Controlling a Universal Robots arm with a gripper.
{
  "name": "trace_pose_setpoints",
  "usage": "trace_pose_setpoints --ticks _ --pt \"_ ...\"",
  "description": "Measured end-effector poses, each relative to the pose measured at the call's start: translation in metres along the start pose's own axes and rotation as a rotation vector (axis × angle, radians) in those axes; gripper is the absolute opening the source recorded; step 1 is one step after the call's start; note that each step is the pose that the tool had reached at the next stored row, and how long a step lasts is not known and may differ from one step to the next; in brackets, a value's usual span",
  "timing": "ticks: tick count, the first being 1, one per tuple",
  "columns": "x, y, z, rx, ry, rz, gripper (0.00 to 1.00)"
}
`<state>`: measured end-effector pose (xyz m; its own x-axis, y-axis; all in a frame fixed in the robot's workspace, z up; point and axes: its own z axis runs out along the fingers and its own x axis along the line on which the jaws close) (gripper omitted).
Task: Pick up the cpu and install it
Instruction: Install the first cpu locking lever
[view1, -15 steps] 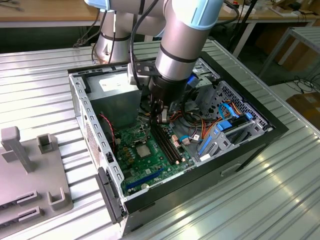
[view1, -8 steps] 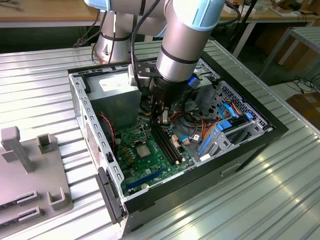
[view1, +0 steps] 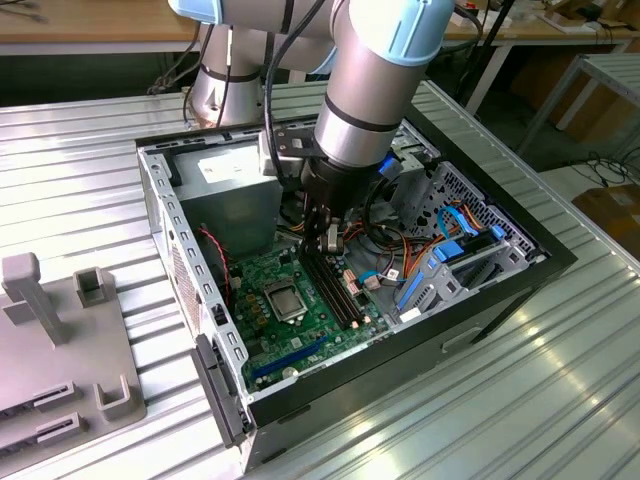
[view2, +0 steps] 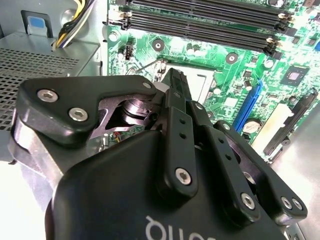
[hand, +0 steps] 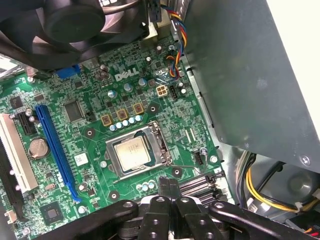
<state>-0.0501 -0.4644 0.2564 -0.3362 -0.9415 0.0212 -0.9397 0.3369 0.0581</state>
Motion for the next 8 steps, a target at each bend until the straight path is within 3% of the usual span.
trace_pose_setpoints --ticks 8 --pt "0.0021 -0.0008 0.0 0.0 0.0 0.0 0.11"
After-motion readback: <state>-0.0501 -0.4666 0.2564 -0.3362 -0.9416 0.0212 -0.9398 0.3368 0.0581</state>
